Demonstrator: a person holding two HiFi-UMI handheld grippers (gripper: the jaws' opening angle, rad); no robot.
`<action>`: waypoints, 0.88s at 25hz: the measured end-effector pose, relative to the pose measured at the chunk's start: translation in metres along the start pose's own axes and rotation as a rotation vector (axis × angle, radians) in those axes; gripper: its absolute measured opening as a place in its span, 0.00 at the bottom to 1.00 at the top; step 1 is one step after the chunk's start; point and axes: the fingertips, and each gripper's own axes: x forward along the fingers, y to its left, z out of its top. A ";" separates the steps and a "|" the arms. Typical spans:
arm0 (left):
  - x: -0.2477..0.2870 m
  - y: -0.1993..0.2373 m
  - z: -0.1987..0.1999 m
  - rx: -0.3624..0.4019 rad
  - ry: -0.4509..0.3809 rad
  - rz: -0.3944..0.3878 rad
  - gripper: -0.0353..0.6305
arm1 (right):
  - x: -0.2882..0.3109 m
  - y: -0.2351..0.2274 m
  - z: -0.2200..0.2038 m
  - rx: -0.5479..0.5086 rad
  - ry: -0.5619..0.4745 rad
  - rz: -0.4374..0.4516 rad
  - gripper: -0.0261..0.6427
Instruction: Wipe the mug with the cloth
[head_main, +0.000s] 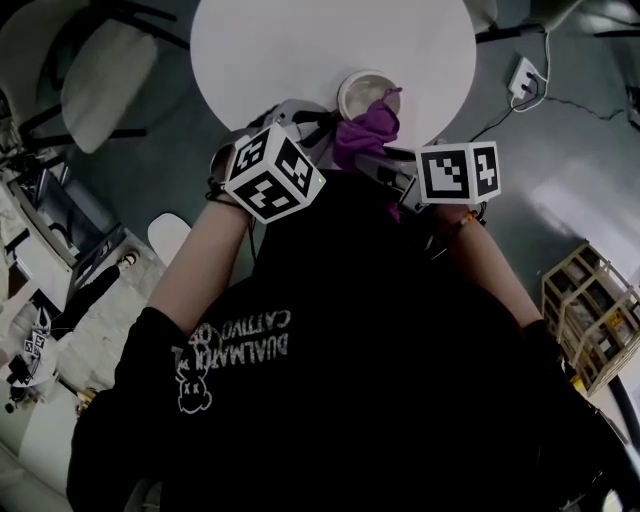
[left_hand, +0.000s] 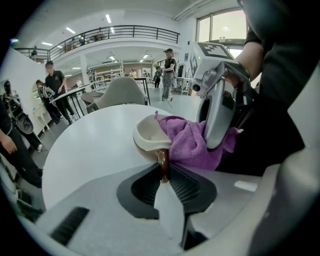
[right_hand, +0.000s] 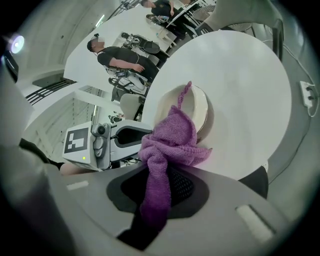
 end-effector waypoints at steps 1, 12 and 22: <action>0.000 0.000 0.001 0.002 0.002 -0.004 0.15 | -0.002 -0.002 0.000 -0.005 -0.001 -0.008 0.16; 0.002 -0.005 0.003 0.030 0.039 -0.034 0.15 | -0.025 -0.023 -0.003 0.014 -0.047 -0.070 0.16; 0.003 -0.005 0.004 0.036 0.043 -0.034 0.15 | -0.038 -0.042 0.003 0.038 -0.088 -0.112 0.16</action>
